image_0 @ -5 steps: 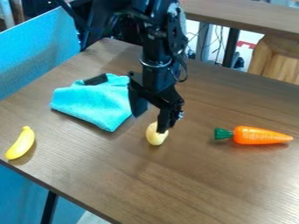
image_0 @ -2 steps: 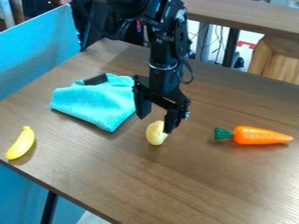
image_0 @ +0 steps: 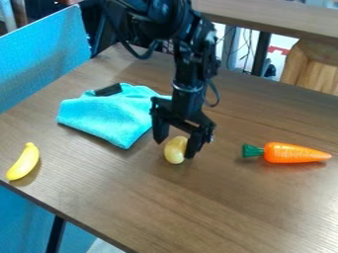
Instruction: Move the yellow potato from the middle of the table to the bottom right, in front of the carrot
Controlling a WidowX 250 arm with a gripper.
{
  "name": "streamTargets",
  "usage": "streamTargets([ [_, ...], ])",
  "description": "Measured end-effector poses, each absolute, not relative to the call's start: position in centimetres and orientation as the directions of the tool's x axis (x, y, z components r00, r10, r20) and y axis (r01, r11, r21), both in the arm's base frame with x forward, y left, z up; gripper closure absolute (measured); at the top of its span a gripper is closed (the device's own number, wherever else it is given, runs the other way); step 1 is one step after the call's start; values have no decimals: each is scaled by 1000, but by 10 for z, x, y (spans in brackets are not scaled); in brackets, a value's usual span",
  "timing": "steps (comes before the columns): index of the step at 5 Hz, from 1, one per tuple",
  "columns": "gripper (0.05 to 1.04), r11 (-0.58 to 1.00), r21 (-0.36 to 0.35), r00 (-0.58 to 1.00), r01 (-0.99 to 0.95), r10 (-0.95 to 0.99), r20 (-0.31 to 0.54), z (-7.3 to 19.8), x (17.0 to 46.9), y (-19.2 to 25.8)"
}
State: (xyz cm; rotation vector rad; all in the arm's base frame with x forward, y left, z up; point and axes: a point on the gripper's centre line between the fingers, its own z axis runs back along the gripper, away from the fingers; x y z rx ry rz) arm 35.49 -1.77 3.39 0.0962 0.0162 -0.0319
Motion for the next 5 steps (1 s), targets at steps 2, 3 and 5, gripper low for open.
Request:
streamTargets([
  [2,335,996,91,1000,22,-21,-17,28,358,-19],
  [3,341,997,59,999,39,-39,-7,27,360,-24],
  [5,341,983,-87,980,163,-151,129,70,352,-29],
])
